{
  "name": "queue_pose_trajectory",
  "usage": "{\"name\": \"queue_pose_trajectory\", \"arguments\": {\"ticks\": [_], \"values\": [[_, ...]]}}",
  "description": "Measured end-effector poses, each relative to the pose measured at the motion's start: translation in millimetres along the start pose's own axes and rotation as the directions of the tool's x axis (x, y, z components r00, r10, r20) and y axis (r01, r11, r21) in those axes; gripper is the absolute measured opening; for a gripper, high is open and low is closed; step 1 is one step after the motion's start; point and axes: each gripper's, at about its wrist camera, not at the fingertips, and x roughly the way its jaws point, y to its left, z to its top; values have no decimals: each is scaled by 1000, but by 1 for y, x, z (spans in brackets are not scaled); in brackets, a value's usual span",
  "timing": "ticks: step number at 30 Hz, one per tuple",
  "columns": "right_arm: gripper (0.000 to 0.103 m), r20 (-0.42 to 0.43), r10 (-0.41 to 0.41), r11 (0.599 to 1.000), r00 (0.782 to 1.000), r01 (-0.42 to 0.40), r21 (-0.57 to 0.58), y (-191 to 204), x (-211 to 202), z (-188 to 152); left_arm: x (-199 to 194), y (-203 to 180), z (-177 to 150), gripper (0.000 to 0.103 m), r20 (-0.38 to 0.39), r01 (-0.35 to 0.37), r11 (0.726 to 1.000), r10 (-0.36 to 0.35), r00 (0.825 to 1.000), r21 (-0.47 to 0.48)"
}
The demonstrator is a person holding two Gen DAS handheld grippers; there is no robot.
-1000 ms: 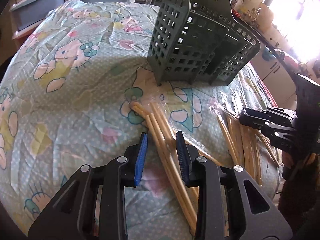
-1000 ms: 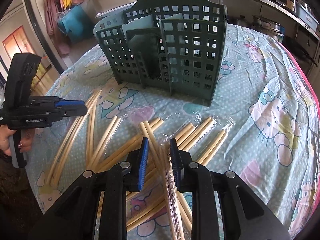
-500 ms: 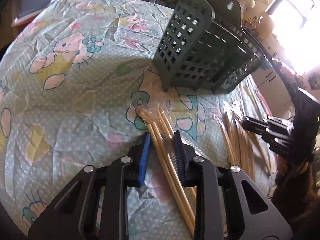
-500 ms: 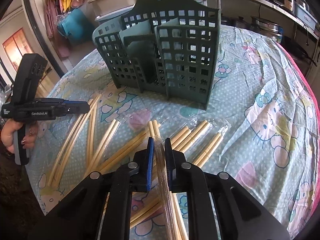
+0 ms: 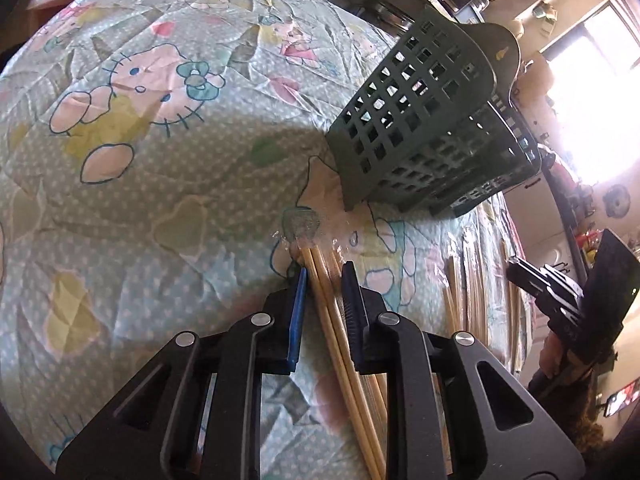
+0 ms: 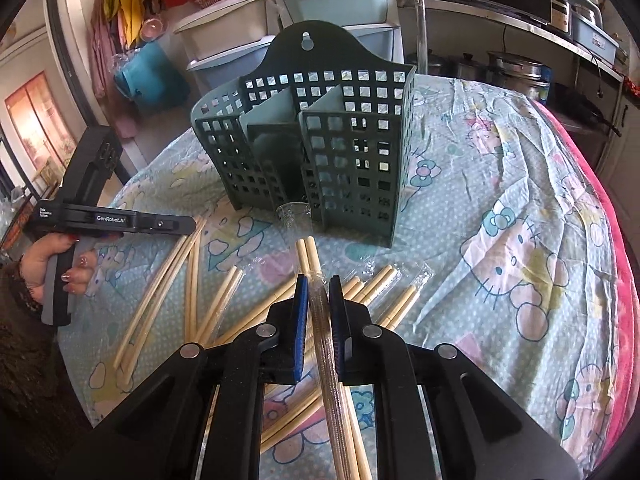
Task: Organize utensils
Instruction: 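Close the left gripper on a wrapped chopstick and lift while the right gripper does likewise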
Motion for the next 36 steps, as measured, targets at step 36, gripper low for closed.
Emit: {"name": "queue_pose_trajectory", "arguments": {"ticks": [36], "values": [[7,-40,6,999,999,-8,-43,11,13,21,-86,-139,30,3,302,-12,930,-107,947,367]]}}
